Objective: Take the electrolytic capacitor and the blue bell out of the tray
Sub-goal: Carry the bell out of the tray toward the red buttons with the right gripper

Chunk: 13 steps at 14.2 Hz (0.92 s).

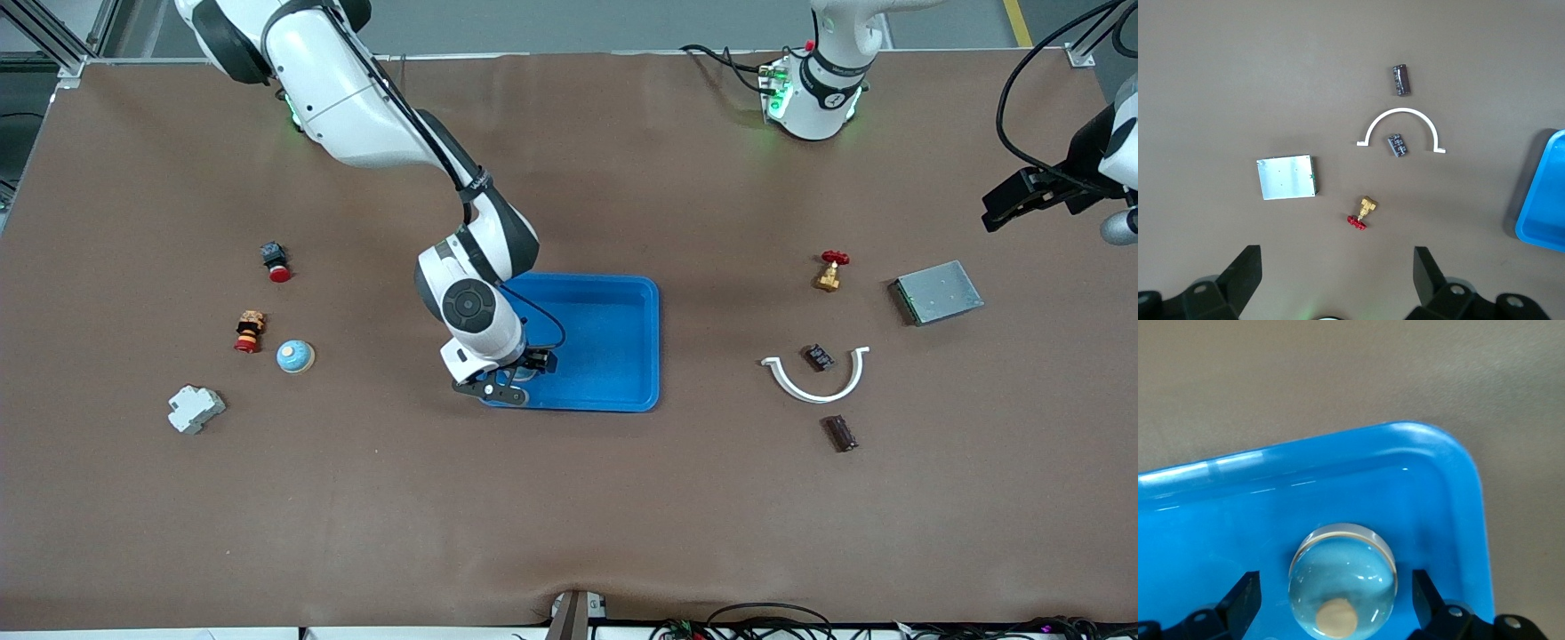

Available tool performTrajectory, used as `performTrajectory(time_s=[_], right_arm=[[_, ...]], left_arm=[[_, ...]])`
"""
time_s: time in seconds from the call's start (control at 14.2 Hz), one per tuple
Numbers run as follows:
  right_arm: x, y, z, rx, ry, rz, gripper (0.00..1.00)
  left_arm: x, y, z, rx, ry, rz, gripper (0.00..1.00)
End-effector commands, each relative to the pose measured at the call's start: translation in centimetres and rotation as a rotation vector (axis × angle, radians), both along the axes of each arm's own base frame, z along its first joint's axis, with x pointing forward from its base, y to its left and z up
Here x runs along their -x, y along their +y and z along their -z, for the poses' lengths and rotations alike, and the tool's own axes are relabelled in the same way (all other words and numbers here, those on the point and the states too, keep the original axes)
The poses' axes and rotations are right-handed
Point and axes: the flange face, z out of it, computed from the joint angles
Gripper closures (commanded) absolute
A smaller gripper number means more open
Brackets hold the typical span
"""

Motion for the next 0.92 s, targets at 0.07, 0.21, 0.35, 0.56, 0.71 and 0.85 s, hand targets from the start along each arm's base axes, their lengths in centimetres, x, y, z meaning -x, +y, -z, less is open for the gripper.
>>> performTrajectory(time_s=[0.07,0.21,0.35,0.56,0.71,0.85], right_arm=[[-0.5,0.2,0.5,0.005,-0.008,0.004,0.00],[-0.5,0.2,0.6,0.006,-0.008,0.000,0.09],[-0.7,0.0,0.6,0.007,-0.008,0.004,0.54],[-0.8,-0.1,0.5,0.006,-0.010,-0.001,0.80],[-1.3,-0.9,0.2,0.009,-0.002,0.005,0.91],[-1.4,-0.8,-0.7,0.005,-0.010,0.001,0.95]], left_arm=[[0.2,-0.7,0.3,0.053,0.002,0.029,0.00],[0.3,-0.7,0.6,0.054,0.016,0.039,0.00],[0.0,-0.6,0.8,0.059,0.021,0.098,0.00],[0.2,-0.7,0.5,0.059,0.017,0.109,0.00],[0.0,-0.9,0.6,0.059,0.013,0.116,0.00],[-0.1,-0.9,0.4,0.061,0.000,0.117,0.00]])
